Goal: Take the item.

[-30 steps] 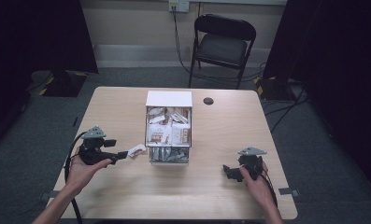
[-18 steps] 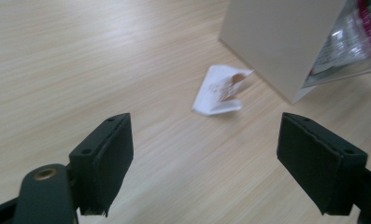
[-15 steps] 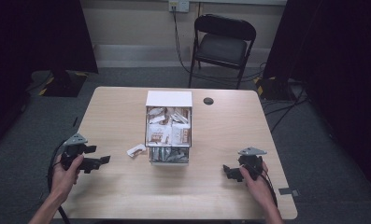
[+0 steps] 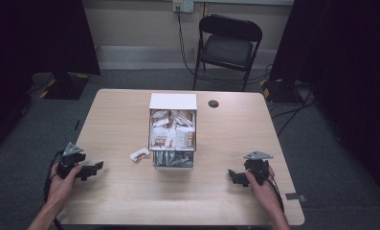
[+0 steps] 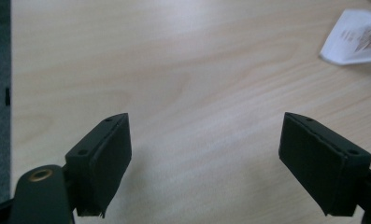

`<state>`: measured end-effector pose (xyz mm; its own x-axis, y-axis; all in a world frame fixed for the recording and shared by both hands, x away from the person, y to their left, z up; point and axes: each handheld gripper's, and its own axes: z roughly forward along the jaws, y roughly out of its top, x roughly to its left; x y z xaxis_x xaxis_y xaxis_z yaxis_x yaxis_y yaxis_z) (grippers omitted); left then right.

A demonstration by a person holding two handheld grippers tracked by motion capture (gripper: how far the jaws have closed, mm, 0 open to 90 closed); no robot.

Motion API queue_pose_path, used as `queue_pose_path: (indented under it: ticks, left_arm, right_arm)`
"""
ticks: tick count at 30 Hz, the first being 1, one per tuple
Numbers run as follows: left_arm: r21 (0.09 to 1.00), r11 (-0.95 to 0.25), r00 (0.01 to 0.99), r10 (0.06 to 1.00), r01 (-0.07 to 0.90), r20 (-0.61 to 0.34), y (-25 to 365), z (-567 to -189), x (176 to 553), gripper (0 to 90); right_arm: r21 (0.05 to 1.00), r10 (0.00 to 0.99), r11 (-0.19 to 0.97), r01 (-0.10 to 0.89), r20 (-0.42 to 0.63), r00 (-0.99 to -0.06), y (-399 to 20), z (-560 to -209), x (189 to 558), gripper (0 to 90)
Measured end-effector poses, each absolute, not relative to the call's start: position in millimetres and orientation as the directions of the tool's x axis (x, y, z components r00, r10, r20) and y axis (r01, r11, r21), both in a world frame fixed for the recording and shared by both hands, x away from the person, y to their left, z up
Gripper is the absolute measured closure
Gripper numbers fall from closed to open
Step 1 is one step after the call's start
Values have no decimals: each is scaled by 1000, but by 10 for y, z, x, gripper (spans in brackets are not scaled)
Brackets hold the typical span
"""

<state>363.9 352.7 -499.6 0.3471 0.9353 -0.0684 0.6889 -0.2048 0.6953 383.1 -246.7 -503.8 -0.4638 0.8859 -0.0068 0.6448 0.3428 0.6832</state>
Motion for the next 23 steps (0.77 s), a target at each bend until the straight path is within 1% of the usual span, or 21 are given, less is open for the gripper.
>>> queue_pose_path:
  ticks: [2,3,5,7,9,16,23]
  left_arm:
    - [684,-217,342,938,696,-50,3509,-5038,3635,165]
    - [692,-226,342,939,686,-33,3479,-5078,3627,136]
    - [703,-213,328,944,678,-31,3468,-5093,3606,130]
    - [716,-201,320,947,668,-32,3457,-5115,3597,105]
    - [713,-192,301,953,674,-28,3438,-5113,3588,96]
    - [709,-182,287,958,682,-29,3410,-5115,3582,70]
    - [709,-164,262,964,686,-31,3393,-5115,3567,67]
  right_arm:
    - [683,886,343,645,-7,-464,-2467,-5038,3831,0]
    - [683,886,343,645,-7,-464,-2467,-5038,3831,0]
    - [683,886,343,645,-7,-464,-2466,-5038,3829,0]
    - [683,886,342,645,-7,-463,-2466,-5038,3829,0]
    - [683,886,343,645,-7,-464,-2466,-5038,3829,0]
    - [683,887,342,645,-7,-462,-2466,-5038,3827,0]
    - [683,887,342,645,-7,-462,-2466,-5038,3828,0]
